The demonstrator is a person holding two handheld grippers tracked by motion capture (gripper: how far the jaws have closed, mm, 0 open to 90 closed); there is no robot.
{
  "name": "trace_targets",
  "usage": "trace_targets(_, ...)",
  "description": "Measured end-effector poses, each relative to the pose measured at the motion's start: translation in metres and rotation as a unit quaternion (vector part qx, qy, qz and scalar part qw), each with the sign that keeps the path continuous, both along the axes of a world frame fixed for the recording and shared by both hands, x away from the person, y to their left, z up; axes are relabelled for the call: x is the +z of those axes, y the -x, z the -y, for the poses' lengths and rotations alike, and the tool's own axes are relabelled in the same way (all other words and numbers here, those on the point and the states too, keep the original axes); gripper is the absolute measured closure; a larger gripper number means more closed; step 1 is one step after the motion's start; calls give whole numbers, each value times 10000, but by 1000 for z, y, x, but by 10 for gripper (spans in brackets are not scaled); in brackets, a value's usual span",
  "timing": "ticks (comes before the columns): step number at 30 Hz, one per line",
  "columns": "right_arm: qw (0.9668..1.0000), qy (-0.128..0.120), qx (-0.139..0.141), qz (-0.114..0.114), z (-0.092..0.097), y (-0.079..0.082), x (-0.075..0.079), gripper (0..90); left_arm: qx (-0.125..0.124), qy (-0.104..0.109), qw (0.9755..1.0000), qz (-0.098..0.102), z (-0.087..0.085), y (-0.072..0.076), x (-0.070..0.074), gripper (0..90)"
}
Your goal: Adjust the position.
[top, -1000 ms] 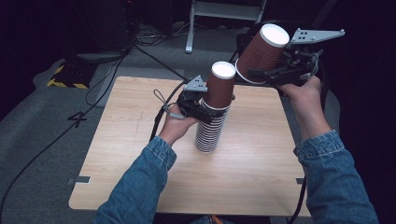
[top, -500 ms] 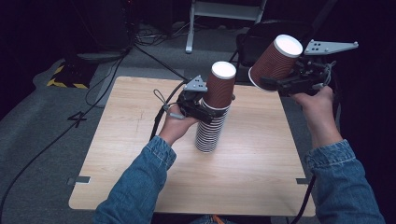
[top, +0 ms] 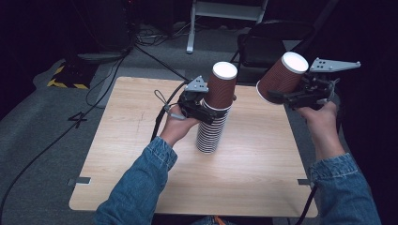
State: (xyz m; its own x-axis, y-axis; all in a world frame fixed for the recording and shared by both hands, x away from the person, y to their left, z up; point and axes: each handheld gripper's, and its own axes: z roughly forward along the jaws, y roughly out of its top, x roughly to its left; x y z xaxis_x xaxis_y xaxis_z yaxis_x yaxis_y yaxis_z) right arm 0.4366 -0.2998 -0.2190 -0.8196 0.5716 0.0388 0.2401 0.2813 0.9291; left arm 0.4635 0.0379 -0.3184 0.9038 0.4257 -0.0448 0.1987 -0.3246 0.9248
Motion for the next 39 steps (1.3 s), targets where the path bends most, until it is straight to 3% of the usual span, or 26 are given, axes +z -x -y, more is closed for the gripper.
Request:
trace_targets(2, 10000, -13, -23, -12, 1, 0, -3, 105, 17, 4, 10000, 20, 0, 0, 0, 31)
trace_targets(9, 9996, -160, -123, -210, 12, 1, -38, 105, 65, 32, 10000, 0, -2, 3, 0, 24)
trace_targets(14, 9993, -191, -143, -302, 15, 1, -51, 105, 12, 163, 9999, -34, -9, 5, 1, 0)
trace_targets(24, 9990, -179, -91, -394, 10, 2, -70, 104, -67, 212, 9998, -21, -22, 13, 1, 0)
trace_targets(29, 9987, -234, -46, -447, 7, 5, -82, 104, 10, 111, 9998, 140, -37, 28, -3, 0)
trace_targets(39, 9986, -126, -13, -511, 2, 15, -98, 103, 3, 81, 9998, 170, -54, 54, -24, 0)
